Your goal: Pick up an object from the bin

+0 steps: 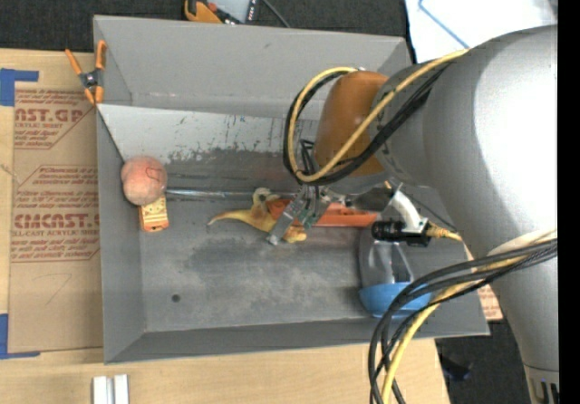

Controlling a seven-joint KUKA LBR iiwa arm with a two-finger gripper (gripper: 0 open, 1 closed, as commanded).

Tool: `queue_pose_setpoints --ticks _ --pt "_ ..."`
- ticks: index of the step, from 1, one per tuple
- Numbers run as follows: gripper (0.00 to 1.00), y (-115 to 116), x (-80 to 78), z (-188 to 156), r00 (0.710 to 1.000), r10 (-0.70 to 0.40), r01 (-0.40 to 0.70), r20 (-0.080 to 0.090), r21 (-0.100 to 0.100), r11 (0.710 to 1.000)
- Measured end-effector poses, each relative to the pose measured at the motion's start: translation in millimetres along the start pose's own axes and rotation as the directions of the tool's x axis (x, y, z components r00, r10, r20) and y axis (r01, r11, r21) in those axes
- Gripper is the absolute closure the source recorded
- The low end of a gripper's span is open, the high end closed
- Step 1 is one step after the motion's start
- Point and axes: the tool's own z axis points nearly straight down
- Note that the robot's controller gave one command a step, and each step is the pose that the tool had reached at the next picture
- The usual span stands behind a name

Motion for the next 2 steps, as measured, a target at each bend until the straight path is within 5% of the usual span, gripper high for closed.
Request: queue_pose_setpoints --ticks 2 --pt "1.00 0.5 0.1 -12.6 1.000 -0.001 0.001 0.001 -0.002 1.000"
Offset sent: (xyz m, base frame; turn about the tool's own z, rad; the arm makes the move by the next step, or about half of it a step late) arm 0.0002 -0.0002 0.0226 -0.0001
